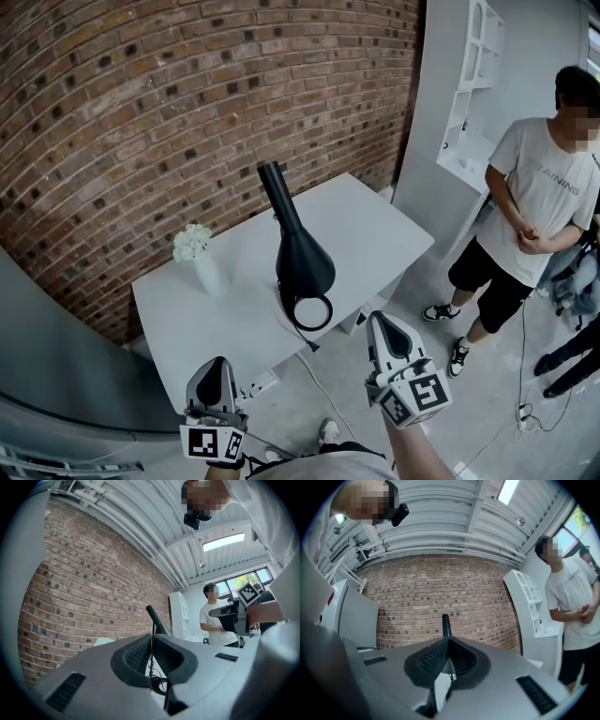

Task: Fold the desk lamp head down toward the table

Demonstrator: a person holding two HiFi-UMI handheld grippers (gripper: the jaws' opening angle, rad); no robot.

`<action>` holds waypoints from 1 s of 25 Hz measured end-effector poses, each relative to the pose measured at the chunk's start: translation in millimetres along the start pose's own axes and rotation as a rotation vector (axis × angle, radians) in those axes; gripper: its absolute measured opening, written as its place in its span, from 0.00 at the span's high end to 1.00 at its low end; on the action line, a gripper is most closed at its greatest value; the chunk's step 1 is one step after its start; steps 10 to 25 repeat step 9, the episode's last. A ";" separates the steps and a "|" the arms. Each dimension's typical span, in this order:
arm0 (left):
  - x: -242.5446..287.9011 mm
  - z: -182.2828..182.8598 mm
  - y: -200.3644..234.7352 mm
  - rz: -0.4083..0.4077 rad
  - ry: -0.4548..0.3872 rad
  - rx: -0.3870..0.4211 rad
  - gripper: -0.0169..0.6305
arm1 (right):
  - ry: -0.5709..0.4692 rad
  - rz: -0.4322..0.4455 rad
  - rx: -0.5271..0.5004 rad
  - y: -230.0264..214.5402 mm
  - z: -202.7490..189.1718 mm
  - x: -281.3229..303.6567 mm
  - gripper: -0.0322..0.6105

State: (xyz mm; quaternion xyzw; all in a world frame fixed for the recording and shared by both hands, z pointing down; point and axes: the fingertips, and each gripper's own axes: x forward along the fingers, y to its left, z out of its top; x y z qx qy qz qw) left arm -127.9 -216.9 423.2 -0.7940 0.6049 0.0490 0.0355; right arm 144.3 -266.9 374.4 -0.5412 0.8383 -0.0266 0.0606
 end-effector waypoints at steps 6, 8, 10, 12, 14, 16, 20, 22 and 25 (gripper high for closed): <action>-2.1 0.9 -1.7 -0.002 -0.002 -0.001 0.95 | 0.003 0.007 -0.006 2.9 0.8 -0.4 0.92; -3.0 0.4 -2.9 -0.003 -0.002 -0.001 0.95 | 0.002 0.008 -0.005 3.1 0.2 -1.4 0.92; -3.4 0.2 -3.4 -0.004 -0.003 -0.001 0.95 | 0.002 0.009 -0.005 3.2 0.0 -1.9 0.92; -3.4 0.2 -3.4 -0.004 -0.003 -0.001 0.95 | 0.002 0.009 -0.005 3.2 0.0 -1.9 0.92; -3.4 0.2 -3.4 -0.004 -0.003 -0.001 0.95 | 0.002 0.009 -0.005 3.2 0.0 -1.9 0.92; -3.4 0.2 -3.4 -0.004 -0.003 -0.001 0.95 | 0.002 0.009 -0.005 3.2 0.0 -1.9 0.92; -3.4 0.2 -3.4 -0.004 -0.003 -0.001 0.95 | 0.002 0.009 -0.005 3.2 0.0 -1.9 0.92; -3.4 0.2 -3.4 -0.004 -0.003 -0.001 0.95 | 0.002 0.009 -0.005 3.2 0.0 -1.9 0.92; -3.4 0.2 -3.4 -0.004 -0.003 -0.001 0.95 | 0.002 0.009 -0.005 3.2 0.0 -1.9 0.92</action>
